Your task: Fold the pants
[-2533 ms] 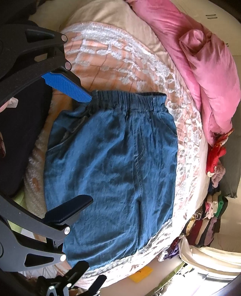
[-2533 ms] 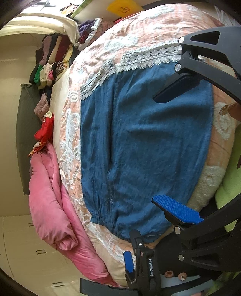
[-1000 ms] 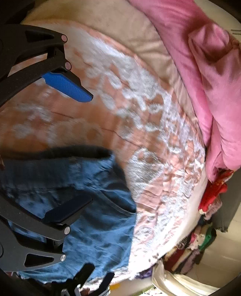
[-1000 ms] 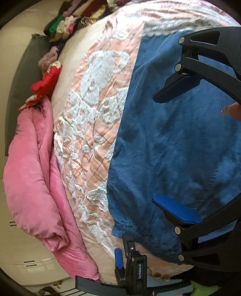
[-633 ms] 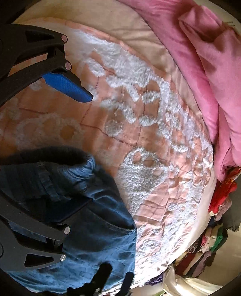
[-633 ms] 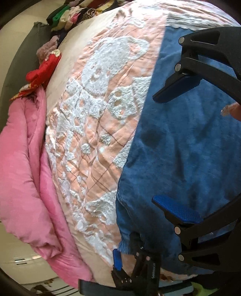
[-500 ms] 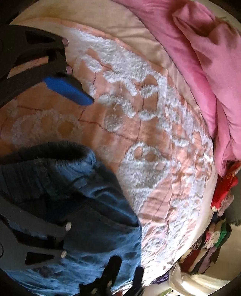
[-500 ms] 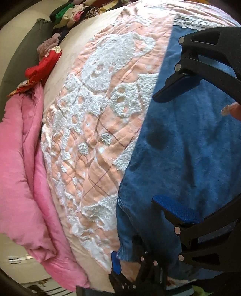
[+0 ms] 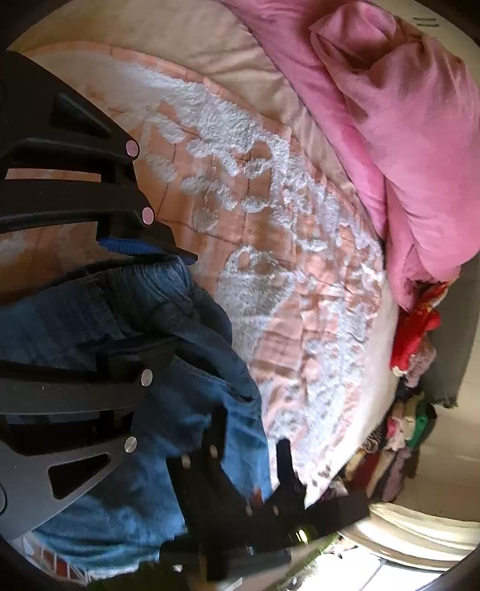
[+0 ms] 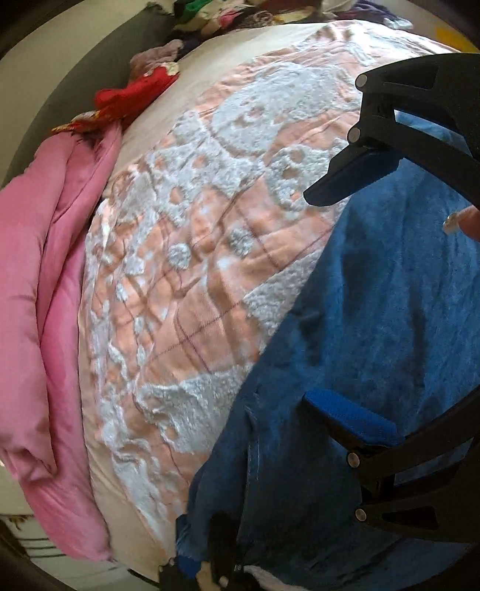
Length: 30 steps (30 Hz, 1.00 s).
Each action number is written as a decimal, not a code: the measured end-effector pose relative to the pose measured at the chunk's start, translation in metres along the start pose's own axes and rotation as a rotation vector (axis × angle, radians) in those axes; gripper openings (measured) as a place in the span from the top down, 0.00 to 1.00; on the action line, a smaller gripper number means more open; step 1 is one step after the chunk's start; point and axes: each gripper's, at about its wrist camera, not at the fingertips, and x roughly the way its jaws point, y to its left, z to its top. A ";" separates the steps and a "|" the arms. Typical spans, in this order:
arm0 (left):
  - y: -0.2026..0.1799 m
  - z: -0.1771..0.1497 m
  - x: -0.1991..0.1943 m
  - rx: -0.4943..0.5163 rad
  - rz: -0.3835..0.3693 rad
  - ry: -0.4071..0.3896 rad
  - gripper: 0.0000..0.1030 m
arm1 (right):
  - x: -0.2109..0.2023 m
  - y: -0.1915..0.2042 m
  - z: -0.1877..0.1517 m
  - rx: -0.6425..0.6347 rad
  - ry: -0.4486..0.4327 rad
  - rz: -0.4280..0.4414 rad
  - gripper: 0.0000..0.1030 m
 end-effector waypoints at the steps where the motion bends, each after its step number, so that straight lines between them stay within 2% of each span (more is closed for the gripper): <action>1: -0.001 0.000 -0.003 0.002 -0.006 -0.005 0.74 | 0.001 0.002 0.001 -0.011 0.001 0.002 0.05; 2: -0.003 -0.001 -0.007 0.010 -0.014 -0.013 0.74 | 0.002 0.004 0.001 -0.020 -0.001 0.006 0.09; 3: -0.005 -0.002 -0.011 0.014 -0.023 -0.018 0.75 | 0.002 0.005 0.001 -0.023 -0.004 0.023 0.23; 4: -0.007 -0.003 -0.013 0.017 -0.031 -0.020 0.76 | 0.001 0.006 0.000 -0.015 -0.008 0.060 0.32; 5: -0.007 -0.005 -0.015 0.019 -0.035 -0.020 0.76 | -0.002 0.008 0.000 -0.005 -0.014 0.096 0.51; 6: -0.007 -0.007 -0.017 0.019 -0.034 -0.020 0.76 | -0.005 0.009 -0.003 0.005 -0.025 0.130 0.62; 7: -0.007 -0.008 -0.017 0.018 -0.032 -0.022 0.76 | -0.009 0.011 -0.004 0.006 -0.035 0.140 0.67; 8: -0.007 -0.009 -0.018 0.019 -0.028 -0.023 0.76 | -0.016 0.014 -0.008 0.004 -0.051 0.141 0.77; 9: -0.006 -0.010 -0.020 0.021 -0.022 -0.027 0.76 | -0.022 0.016 -0.011 0.003 -0.063 0.139 0.81; 16: -0.020 -0.015 -0.046 0.067 -0.017 -0.082 0.76 | -0.094 0.014 -0.049 0.126 -0.212 0.189 0.85; 23: -0.038 -0.038 -0.083 0.114 -0.030 -0.135 0.76 | -0.171 0.048 -0.103 0.172 -0.331 0.258 0.88; 30: -0.046 -0.069 -0.106 0.138 -0.075 -0.112 0.75 | -0.198 0.096 -0.154 0.225 -0.344 0.337 0.89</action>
